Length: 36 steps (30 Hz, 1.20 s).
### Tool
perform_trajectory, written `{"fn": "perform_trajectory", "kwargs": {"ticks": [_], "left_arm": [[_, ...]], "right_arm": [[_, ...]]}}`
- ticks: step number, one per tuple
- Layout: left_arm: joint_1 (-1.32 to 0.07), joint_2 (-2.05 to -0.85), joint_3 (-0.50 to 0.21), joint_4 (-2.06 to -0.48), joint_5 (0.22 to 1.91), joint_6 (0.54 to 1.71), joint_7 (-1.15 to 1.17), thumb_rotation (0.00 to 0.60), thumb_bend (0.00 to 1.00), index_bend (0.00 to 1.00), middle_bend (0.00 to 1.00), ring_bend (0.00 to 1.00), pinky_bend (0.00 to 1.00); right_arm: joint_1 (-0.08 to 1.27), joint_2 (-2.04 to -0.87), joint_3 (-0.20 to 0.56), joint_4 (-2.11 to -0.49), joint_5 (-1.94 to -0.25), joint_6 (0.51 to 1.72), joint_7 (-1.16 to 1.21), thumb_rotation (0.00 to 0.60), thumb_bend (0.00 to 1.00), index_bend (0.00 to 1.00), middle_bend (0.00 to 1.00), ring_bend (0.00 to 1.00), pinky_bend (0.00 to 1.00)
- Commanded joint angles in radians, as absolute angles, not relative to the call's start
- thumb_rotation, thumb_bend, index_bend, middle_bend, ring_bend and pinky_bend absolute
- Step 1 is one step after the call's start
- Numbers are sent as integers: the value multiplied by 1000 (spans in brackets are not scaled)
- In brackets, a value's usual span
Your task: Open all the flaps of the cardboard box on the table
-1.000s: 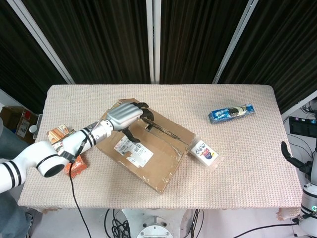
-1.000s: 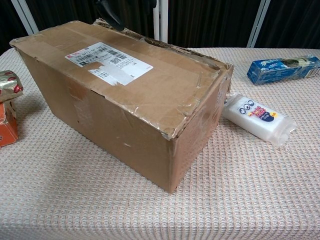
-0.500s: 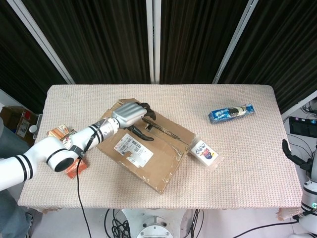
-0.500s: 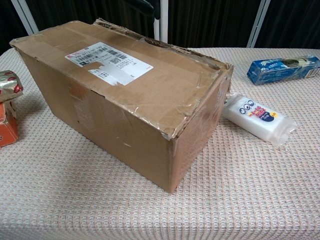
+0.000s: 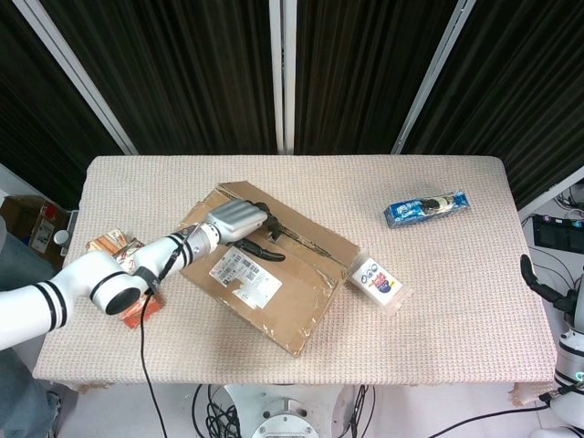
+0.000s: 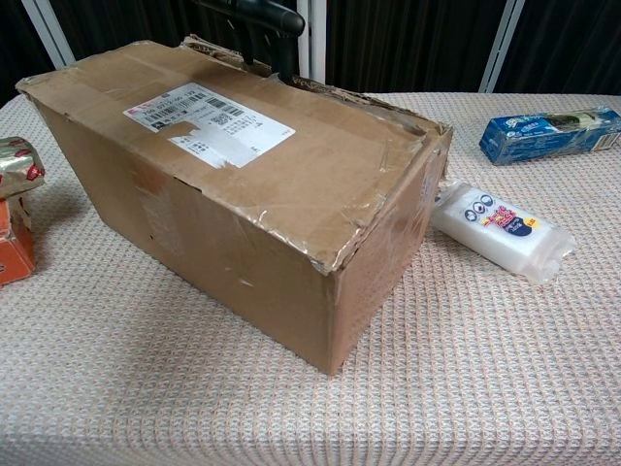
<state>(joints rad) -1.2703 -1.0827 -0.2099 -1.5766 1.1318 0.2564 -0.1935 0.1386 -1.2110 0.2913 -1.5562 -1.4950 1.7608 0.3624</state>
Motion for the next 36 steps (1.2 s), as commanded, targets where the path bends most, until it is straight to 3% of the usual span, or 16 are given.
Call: {"fn": "perform_trajectory", "kwargs": {"ticks": [1,12,19,24,36], "left_arm": [[-1275,-1073,-204,-1582,1125,258,-185,50,0,347,339,103,181],[-1301,-1014,-158,-1624,1093,225,-153,41,0,413,412,104,180],[-1307,-941,-177,-1670,1068,216,-172,41,0,435,477,128,180],[-1331,-851,-176,-1719,1041,142,-193,41,0,440,502,138,180],[-1259,-578,-203,-1932,1023,112,-239,39,0,440,534,161,181]], "right_arm": [[139,-1212,293,-1557,-1492,1759,363,600,204,0,0,0,0],[143,-1218,294,-1559,-1490,1744,357,600,202,0,0,0,0],[144,-1215,299,-1568,-1498,1748,349,600,197,0,0,0,0],[150,-1212,305,-1580,-1512,1756,343,600,196,0,0,0,0],[174,-1217,306,-1614,-1550,1753,311,600,196,0,0,0,0]]}}
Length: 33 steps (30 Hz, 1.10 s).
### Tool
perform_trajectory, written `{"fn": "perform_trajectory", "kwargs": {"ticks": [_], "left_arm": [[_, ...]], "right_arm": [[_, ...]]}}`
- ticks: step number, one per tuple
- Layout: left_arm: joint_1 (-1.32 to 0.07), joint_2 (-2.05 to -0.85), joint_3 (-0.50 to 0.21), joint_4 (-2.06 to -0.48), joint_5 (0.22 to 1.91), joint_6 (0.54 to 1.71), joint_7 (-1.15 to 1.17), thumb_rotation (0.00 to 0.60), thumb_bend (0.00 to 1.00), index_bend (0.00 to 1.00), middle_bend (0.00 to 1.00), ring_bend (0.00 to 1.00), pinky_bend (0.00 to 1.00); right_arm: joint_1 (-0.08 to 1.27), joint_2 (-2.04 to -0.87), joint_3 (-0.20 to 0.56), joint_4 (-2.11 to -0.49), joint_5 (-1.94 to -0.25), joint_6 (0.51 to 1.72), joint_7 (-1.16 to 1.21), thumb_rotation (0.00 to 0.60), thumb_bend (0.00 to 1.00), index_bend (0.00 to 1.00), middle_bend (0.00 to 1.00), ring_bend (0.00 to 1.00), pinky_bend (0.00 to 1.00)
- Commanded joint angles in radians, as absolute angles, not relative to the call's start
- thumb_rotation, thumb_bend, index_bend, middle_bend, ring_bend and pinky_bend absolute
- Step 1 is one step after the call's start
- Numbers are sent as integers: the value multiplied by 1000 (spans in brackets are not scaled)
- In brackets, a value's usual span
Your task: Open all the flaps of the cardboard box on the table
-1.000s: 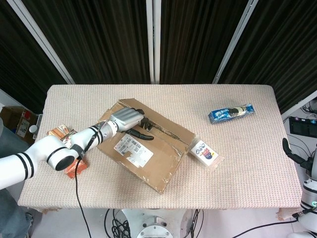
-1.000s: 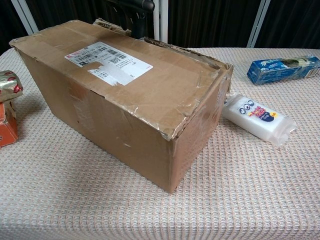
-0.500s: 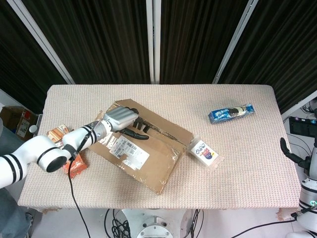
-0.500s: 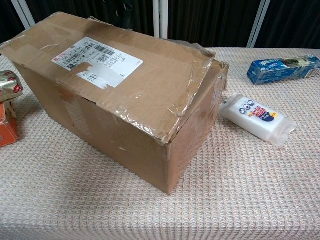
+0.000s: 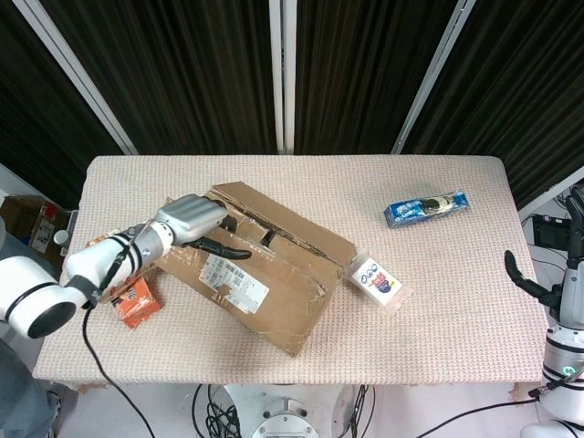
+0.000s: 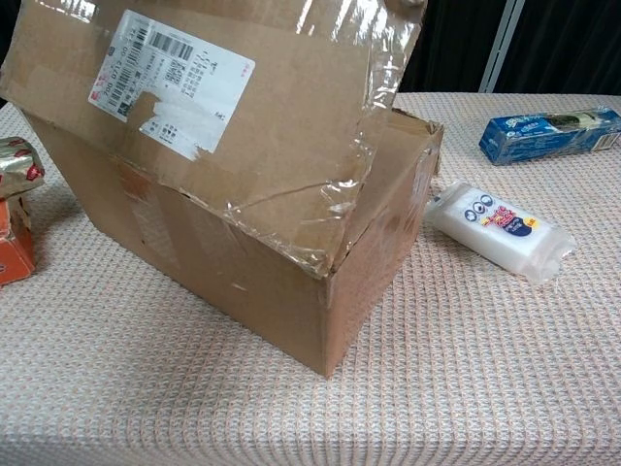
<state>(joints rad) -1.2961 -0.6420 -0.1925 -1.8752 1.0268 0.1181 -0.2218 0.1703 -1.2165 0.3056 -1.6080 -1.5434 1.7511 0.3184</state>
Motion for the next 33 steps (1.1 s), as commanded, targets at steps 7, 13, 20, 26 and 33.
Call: {"fn": "perform_trajectory", "kwargs": {"ticks": [7,13,20,26,33], "left_arm": [[-1179,-413,-259,-2033,1034,103,-268,40,0,440,547,173,182],[-1095,-299,-300,-2097,1032,47,-301,38,0,429,591,207,186],[-964,-257,-331,-2146,1036,15,-327,38,0,405,594,209,192],[-867,-264,-387,-2143,1052,109,-336,37,0,389,480,208,197],[-736,-394,-423,-2138,1186,472,-324,114,0,166,247,148,198]], "right_arm": [[185,-1221,298,-1633,-1568,1746,288,600,196,0,0,0,0],[194,-1222,298,-1650,-1583,1747,281,600,196,0,0,0,0],[199,-1220,290,-1670,-1600,1745,261,600,197,0,0,0,0],[195,-1218,283,-1672,-1610,1755,258,600,196,0,0,0,0],[183,-1213,276,-1673,-1612,1770,263,600,197,0,0,0,0]]}}
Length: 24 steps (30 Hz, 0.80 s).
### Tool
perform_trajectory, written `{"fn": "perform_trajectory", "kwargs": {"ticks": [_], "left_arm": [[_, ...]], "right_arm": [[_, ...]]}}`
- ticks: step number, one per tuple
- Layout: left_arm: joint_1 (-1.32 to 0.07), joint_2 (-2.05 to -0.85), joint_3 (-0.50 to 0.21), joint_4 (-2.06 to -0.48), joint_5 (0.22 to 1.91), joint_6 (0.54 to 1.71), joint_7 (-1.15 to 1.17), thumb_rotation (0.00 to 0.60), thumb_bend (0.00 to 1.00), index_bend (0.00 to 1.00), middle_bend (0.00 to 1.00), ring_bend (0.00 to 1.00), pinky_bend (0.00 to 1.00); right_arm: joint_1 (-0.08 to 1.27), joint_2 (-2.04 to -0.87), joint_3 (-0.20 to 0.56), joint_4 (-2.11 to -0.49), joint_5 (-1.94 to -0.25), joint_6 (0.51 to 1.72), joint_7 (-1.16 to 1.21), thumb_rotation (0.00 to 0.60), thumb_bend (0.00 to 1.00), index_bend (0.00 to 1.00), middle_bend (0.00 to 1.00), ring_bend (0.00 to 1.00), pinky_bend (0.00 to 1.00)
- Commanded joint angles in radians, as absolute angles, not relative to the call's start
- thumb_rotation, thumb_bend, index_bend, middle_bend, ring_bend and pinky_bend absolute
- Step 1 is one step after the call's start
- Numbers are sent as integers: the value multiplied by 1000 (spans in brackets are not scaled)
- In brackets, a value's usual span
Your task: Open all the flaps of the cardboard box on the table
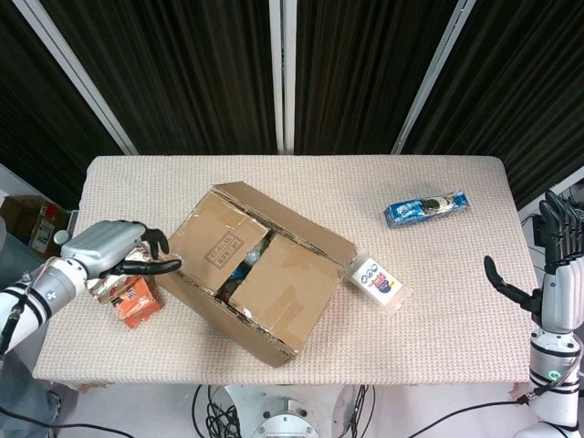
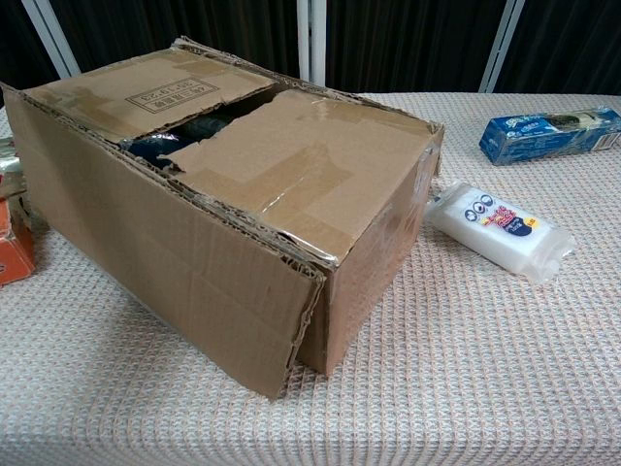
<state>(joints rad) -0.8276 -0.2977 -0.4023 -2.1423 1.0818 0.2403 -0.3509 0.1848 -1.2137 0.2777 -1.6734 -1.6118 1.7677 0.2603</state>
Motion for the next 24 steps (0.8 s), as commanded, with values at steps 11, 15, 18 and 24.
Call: {"fn": "perform_trajectory", "kwargs": {"ticks": [11,15,18,24], "left_arm": [[-837,-813,-318,-2101,1121,716,95,371,0,71,146,96,192],[-917,-955,-270,-2082,1008,782,286,445,0,32,67,77,173],[-966,-1032,-243,-2066,917,843,408,527,0,3,25,68,163],[-1024,-1148,-214,-2026,774,961,556,600,0,0,11,65,162]], "right_arm": [[163,-1198,274,-1667,-1600,1788,287,600,196,0,0,0,0],[154,-1186,275,-1668,-1597,1796,293,600,196,0,0,0,0],[149,-1178,277,-1665,-1590,1797,302,600,196,0,0,0,0],[144,-1179,276,-1647,-1577,1792,326,600,197,0,0,0,0]]}}
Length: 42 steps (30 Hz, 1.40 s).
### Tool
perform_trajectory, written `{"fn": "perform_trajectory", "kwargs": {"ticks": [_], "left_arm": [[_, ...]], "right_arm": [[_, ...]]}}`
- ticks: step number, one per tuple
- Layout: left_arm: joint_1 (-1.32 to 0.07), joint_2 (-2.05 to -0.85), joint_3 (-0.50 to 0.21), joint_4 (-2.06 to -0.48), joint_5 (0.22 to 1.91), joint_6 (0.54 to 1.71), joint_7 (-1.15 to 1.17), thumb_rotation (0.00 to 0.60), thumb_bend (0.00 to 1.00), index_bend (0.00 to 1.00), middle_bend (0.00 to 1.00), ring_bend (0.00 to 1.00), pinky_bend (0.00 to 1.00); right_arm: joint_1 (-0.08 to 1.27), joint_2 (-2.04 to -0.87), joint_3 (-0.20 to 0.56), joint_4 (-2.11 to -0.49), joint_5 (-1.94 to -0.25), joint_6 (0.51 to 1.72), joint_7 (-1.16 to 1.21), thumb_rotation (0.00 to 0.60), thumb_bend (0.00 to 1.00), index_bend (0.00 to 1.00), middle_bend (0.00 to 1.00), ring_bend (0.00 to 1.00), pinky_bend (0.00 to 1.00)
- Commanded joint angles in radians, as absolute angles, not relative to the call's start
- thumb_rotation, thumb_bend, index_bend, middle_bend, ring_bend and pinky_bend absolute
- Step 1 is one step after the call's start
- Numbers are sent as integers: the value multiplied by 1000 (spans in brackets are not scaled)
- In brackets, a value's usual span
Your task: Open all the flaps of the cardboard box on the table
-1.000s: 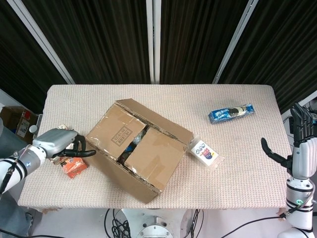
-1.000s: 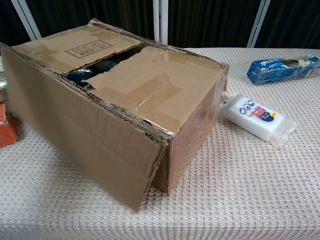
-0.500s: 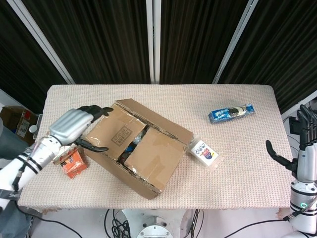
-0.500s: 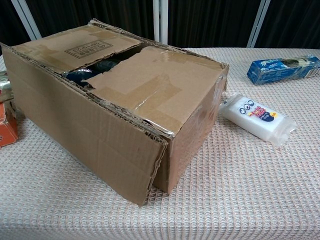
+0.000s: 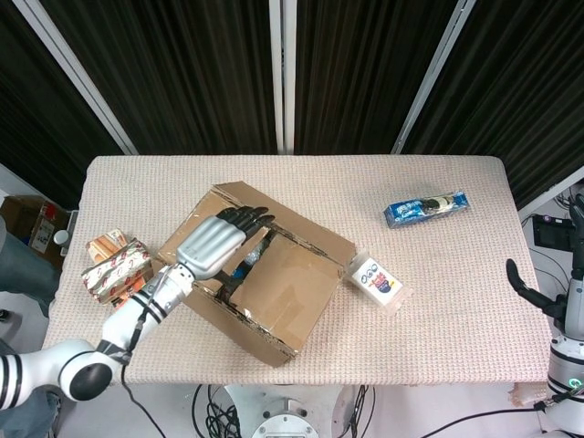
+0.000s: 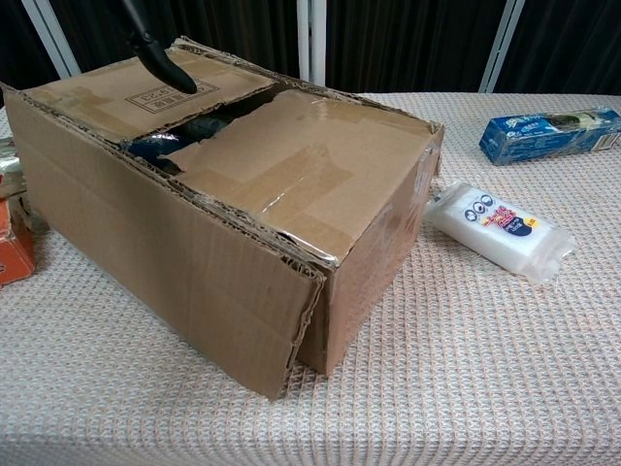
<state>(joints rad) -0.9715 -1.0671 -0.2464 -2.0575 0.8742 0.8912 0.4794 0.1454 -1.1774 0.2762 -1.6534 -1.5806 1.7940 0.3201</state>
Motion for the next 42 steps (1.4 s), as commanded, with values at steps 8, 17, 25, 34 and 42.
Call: {"fn": "perform_trajectory", "kwargs": {"ticks": [8,17,25,34,42], "left_arm": [[-1056,-1226,-198,-1990,696,979,566,600,0,0,0,47,155],[-1067,-1288,-135,-1949,765,1084,700,600,0,0,0,29,146],[-1064,-1342,-100,-1912,810,1138,788,600,10,0,0,27,145],[-1065,-1357,-82,-1877,824,1166,880,600,111,0,0,27,145],[-1051,-1327,-85,-1914,858,1220,935,600,288,0,0,26,145]], "right_arm": [[148,-1191,277,-1627,-1566,1782,341,600,196,0,0,0,0],[145,-1191,281,-1618,-1556,1781,353,600,192,0,0,0,0],[150,-1197,279,-1610,-1557,1771,355,600,187,0,0,0,0],[151,-1195,282,-1607,-1550,1765,359,600,186,0,0,0,0],[156,-1202,281,-1606,-1548,1754,354,600,186,0,0,0,0]]}}
